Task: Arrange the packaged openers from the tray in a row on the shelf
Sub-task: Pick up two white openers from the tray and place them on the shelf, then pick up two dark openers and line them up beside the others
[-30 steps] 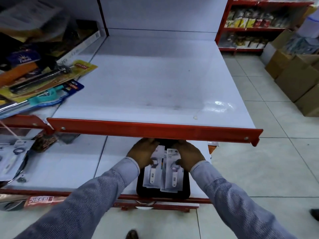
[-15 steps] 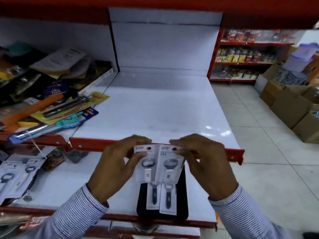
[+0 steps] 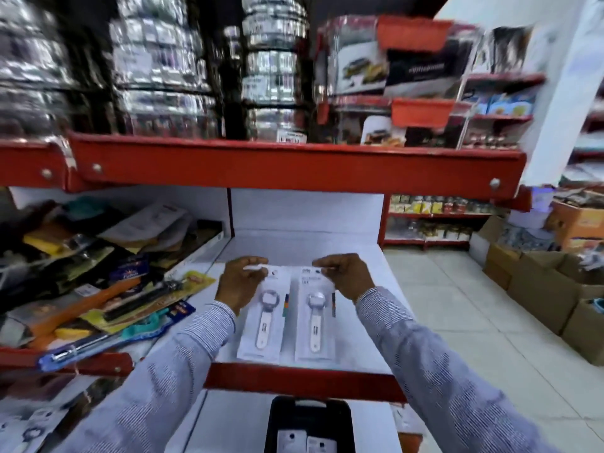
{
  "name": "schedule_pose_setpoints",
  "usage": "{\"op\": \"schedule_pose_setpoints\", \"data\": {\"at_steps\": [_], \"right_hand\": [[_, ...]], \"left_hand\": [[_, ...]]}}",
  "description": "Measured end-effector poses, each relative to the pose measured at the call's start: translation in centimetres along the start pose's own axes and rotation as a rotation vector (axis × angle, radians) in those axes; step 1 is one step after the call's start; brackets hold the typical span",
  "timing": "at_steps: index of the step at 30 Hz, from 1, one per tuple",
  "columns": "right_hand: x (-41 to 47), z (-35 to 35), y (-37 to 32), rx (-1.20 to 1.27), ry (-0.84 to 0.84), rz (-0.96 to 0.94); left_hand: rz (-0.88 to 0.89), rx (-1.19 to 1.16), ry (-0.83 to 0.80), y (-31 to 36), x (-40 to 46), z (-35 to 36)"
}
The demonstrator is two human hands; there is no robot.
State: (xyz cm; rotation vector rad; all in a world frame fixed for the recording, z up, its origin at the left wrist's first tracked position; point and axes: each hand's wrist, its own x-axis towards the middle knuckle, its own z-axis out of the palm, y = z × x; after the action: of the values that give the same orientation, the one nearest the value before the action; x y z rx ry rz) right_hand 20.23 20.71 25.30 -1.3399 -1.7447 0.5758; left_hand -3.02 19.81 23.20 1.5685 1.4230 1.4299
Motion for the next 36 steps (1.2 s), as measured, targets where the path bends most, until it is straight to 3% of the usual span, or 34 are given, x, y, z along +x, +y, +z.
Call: {"op": "schedule_pose_setpoints", "data": {"at_steps": [2,5,10,12,14,18,23,27,30,32,36], "right_hand": [[0.4,0.9,1.3,-0.083,-0.038,0.094],[0.0,2.1,2.8,-0.155,-0.098,0.180],[-1.5,2.3,2.3,-0.371,-0.196,0.071],[-3.0,1.8,1.3,-0.541,-0.149,-0.014],[-5.2,1.3,0.1,-0.674,-0.024,-0.110],[-10.4,0.7,-1.2,-0.725,0.173,-0.222],[-16.4,0.6,-0.4,-0.718,0.217,-0.303],[-20.2,1.2,2.6,-0.639,0.250,-0.519],[-23.1,2.7,6.4,-0.624,0.191,-0.632],[-24.5,3.9,9.1,-0.640,0.084,-0.631],[-26.1,6.9,13.5,-0.695,-0.185,-0.489]], "left_hand": [[-0.028,0.087,-0.017,-3.2,1.8,0.4],[-0.092,0.298,-0.076,-1.7,0.3,0.7],[-0.038,0.661,-0.248,-0.6,-2.0,0.3],[0.027,0.802,-0.292,0.0,-3.5,0.2],[0.170,0.897,-0.220,0.8,-5.7,0.1],[0.347,1.055,-0.120,1.2,-9.9,-0.2],[0.485,1.061,-0.095,1.2,-15.1,-0.5],[0.706,0.920,-0.131,-1.4,-19.0,-0.5],[0.815,0.847,-0.250,-5.5,-22.3,0.2],[0.792,0.842,-0.361,-8.4,-23.8,1.1],[0.521,0.846,-0.632,-13.8,-24.6,3.3]]}}
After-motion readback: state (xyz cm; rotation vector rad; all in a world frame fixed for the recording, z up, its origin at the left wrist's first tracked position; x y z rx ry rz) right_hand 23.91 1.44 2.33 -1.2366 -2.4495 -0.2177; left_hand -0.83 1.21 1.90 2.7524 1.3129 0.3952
